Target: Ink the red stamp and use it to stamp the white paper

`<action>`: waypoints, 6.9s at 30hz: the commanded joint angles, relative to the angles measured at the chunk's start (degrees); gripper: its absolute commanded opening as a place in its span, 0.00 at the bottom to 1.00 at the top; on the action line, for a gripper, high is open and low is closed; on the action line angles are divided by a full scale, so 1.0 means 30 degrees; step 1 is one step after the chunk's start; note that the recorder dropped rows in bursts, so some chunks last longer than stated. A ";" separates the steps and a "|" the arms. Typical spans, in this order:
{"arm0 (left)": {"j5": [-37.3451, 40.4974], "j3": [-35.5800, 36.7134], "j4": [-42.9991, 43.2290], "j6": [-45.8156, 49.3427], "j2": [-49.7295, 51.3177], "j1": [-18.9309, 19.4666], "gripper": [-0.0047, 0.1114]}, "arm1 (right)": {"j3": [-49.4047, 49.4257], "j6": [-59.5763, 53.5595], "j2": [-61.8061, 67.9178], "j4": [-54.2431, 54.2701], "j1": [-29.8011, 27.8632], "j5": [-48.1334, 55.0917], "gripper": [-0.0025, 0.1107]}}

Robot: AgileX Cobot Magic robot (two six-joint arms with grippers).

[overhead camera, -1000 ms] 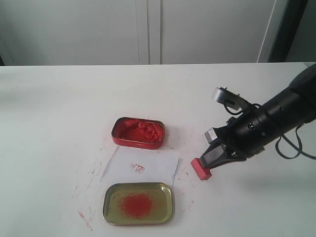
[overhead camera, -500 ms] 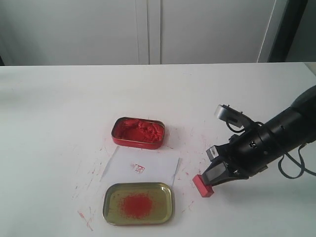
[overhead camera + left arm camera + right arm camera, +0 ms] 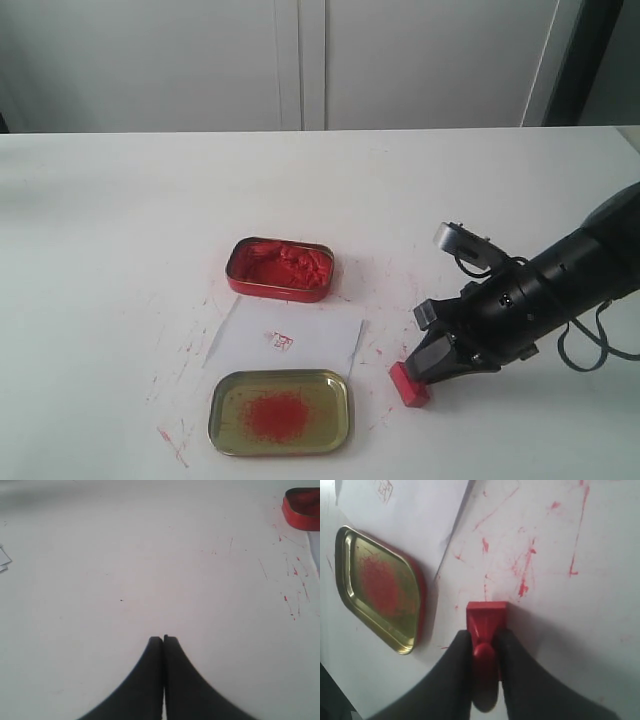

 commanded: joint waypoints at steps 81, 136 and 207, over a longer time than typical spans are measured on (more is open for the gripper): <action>-0.0076 0.0131 -0.0186 -0.0109 -0.0095 0.0055 0.04 | 0.0491 1.6367 -0.8591 -1.8482 -0.1467 -0.2627 0.02; -0.0076 0.0131 -0.0186 -0.0109 -0.0095 0.0055 0.04 | 0.3413 1.6550 -2.1892 -1.8708 -0.1467 -0.2618 0.02; -0.0076 0.0131 -0.0186 -0.0109 -0.0095 0.0055 0.04 | 0.9970 1.6550 -3.5324 -1.8664 -0.0339 -0.6645 0.02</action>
